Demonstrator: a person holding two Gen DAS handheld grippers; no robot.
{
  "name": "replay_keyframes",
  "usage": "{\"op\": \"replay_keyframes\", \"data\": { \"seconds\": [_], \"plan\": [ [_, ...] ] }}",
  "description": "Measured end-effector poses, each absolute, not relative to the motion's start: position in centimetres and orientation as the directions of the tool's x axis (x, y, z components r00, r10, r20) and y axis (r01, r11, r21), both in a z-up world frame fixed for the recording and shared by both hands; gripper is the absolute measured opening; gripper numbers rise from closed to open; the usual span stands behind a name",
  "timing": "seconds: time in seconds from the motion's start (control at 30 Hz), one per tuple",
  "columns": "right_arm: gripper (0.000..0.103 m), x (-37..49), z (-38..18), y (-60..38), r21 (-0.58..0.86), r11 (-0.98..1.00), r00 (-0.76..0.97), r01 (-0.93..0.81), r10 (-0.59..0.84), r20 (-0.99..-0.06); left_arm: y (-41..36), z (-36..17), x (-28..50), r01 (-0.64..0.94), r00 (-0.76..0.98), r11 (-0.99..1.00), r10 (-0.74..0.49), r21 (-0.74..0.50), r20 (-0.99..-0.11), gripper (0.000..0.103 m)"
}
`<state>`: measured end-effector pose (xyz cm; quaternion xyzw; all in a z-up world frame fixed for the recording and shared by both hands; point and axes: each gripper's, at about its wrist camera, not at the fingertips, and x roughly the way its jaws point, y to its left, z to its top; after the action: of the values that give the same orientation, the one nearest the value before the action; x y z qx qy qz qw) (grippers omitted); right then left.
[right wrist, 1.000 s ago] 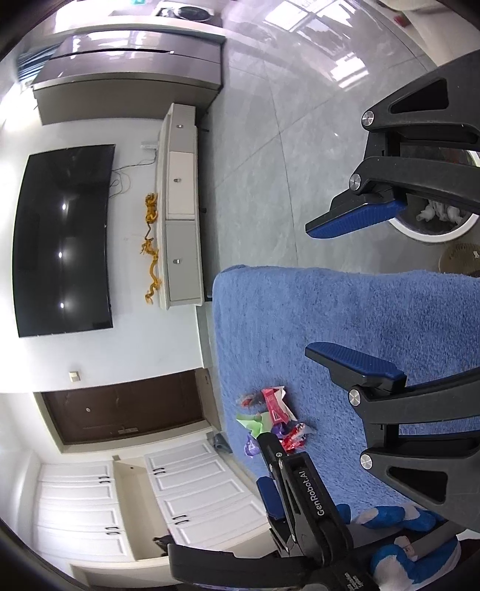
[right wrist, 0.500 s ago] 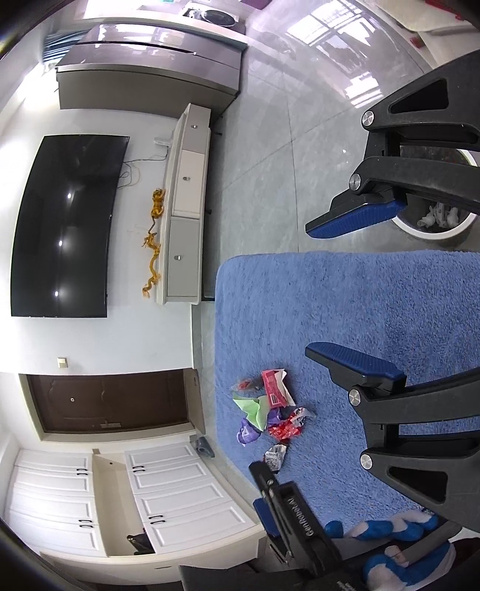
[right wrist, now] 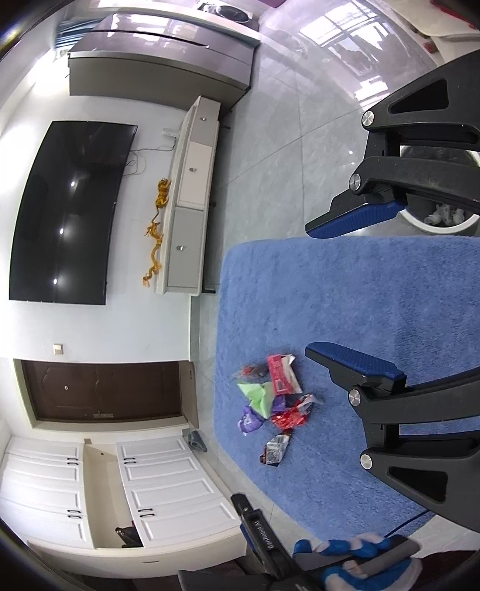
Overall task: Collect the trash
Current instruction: 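Return both open tools from the bin to the remaining wrappers, then grasp the red wrapper with the right tool while the left tool grasps the silver-brown wrapper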
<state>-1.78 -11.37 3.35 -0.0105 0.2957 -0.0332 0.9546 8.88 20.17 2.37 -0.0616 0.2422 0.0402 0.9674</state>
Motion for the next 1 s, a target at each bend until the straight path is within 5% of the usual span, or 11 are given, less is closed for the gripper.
{"op": "replay_keyframes", "data": {
  "seconds": [0.3,0.7,1.0],
  "plan": [
    [0.058,2.1,3.4,-10.1,-0.003,1.0,0.825,-0.006,0.004,-0.565,27.8,0.3,11.4,-0.294,0.821,0.951,0.198,-0.098,-0.536,0.07],
    [0.058,9.2,-2.0,-5.4,0.066,0.982,0.729,-0.176,0.175,-0.661,26.3,-4.8,16.4,-0.064,0.743,0.971,-0.107,-0.229,-0.661,0.069],
    [0.056,15.1,-8.0,-1.8,0.182,0.94,0.598,-0.288,0.325,-0.732,25.1,-7.4,22.2,-0.057,0.678,0.932,-0.226,-0.357,-0.699,0.069]
  ]
}}
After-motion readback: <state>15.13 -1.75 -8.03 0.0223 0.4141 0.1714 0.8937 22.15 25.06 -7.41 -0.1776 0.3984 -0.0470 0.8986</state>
